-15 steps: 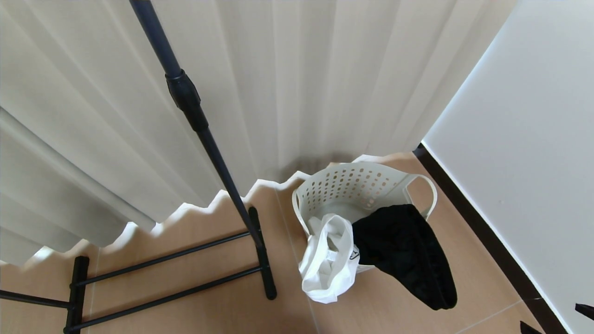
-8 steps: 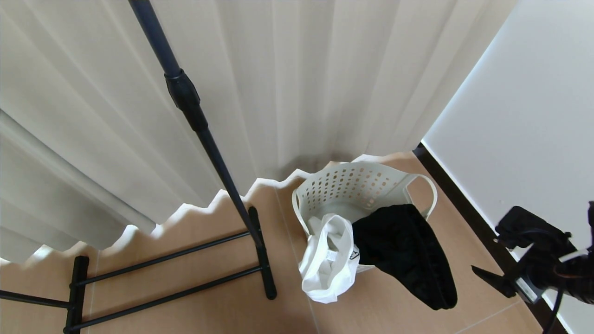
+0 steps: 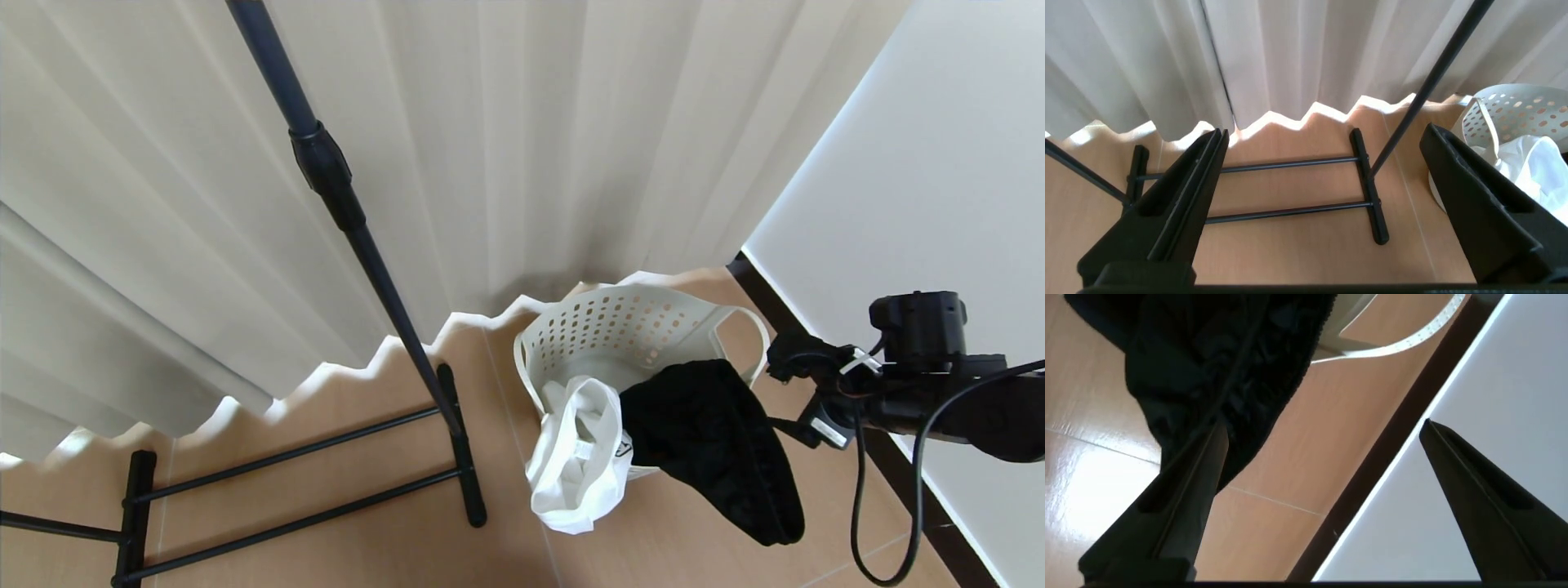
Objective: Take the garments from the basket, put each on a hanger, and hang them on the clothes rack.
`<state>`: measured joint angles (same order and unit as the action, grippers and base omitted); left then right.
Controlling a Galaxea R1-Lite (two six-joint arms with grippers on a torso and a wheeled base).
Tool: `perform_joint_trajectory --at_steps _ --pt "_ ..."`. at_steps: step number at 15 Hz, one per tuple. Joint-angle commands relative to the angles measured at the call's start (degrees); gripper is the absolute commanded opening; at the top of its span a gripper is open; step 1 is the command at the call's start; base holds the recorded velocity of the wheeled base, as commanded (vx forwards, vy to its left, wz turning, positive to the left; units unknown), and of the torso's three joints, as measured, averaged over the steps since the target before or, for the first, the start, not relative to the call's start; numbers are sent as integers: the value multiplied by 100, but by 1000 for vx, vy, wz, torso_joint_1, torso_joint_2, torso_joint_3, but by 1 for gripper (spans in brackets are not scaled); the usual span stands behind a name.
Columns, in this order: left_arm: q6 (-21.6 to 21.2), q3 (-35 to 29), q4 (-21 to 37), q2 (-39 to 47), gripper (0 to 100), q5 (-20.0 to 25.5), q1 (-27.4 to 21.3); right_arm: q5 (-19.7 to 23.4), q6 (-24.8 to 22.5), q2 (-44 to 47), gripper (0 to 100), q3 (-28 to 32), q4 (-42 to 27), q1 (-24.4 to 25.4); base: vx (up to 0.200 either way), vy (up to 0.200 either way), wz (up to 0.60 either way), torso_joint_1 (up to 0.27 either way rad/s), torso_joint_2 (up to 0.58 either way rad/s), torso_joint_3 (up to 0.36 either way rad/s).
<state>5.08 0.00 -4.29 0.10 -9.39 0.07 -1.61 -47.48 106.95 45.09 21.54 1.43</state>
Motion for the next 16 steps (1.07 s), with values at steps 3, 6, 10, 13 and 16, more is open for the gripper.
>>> perform_joint_trajectory --at_steps 3,6,10,13,16 --pt "1 0 -2 -1 100 -2 1 -94 29 898 100 729 17 -2 0 0 0 0 0 0" --pt "1 0 -2 -1 100 -2 1 -94 283 1276 100 1230 17 -2 0 0 0 0 0 0" --pt "1 0 -2 -1 100 -2 1 -173 609 1636 100 1713 17 -2 0 0 0 0 0 0" --pt "1 0 -2 -1 100 -2 1 -270 609 1777 100 1968 8 16 0 0 0 0 0 0" --pt "1 0 -2 -1 100 -2 1 -287 591 1821 100 2082 -1 95 0 0 0 0 0 0"
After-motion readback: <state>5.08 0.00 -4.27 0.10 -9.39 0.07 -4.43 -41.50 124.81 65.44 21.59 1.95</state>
